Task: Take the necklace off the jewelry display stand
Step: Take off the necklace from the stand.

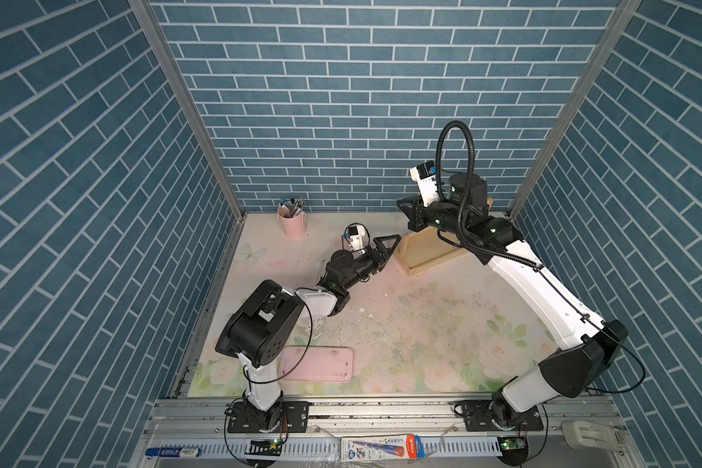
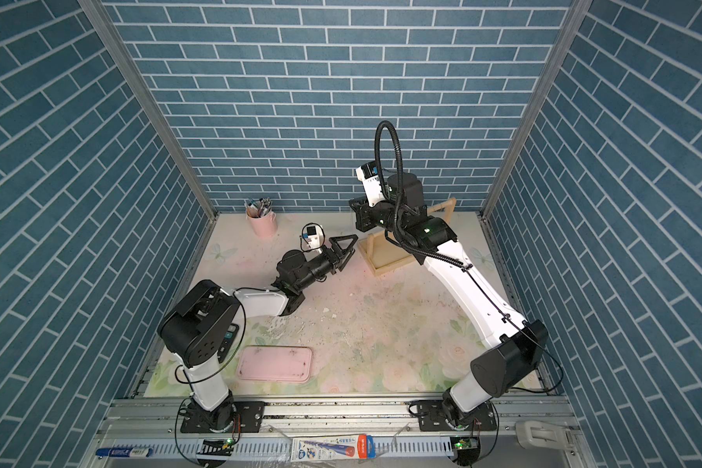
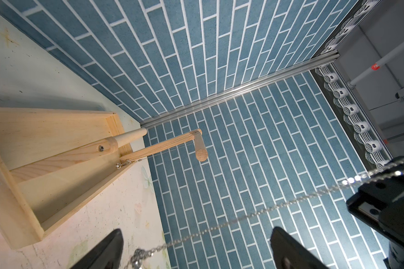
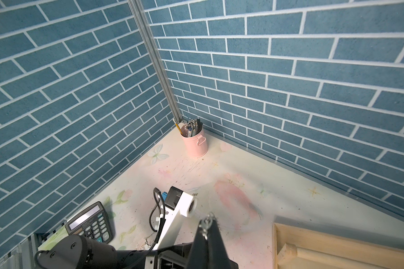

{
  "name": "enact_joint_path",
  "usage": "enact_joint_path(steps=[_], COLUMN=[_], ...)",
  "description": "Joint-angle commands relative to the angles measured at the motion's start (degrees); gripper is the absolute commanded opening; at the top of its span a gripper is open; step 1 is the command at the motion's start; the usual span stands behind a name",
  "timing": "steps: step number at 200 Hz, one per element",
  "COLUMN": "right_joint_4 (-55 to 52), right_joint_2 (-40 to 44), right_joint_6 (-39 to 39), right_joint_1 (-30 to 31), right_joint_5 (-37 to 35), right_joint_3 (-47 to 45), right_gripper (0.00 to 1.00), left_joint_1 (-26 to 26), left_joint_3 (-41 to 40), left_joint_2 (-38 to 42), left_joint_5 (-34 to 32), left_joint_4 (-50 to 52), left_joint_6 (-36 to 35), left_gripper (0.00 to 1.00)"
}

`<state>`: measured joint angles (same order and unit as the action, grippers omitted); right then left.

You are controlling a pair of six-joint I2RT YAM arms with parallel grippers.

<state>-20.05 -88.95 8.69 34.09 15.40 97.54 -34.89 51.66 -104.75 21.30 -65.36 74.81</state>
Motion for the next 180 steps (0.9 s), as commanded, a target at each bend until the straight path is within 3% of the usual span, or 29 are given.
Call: enact_joint_path(steps=[1, 180], right_joint_4=[0.7, 1.5], right_joint_2=[1.8, 1.7], right_joint_6=[-0.9, -0.6], right_joint_1=[0.3, 0.3], right_joint_5=[-0.7, -0.8], right_joint_3=[-0.6, -2.0], right_gripper=[0.00, 0.00], left_joint_1=[-0.3, -0.4], left_joint_3=[-0.7, 0.1], left_joint_2=[0.2, -0.3], left_joint_5=[0.9, 1.2], left_joint_4=[-1.3, -2.0], left_joint_6=[-0.7, -0.8], left_gripper=[0.99, 0.99])
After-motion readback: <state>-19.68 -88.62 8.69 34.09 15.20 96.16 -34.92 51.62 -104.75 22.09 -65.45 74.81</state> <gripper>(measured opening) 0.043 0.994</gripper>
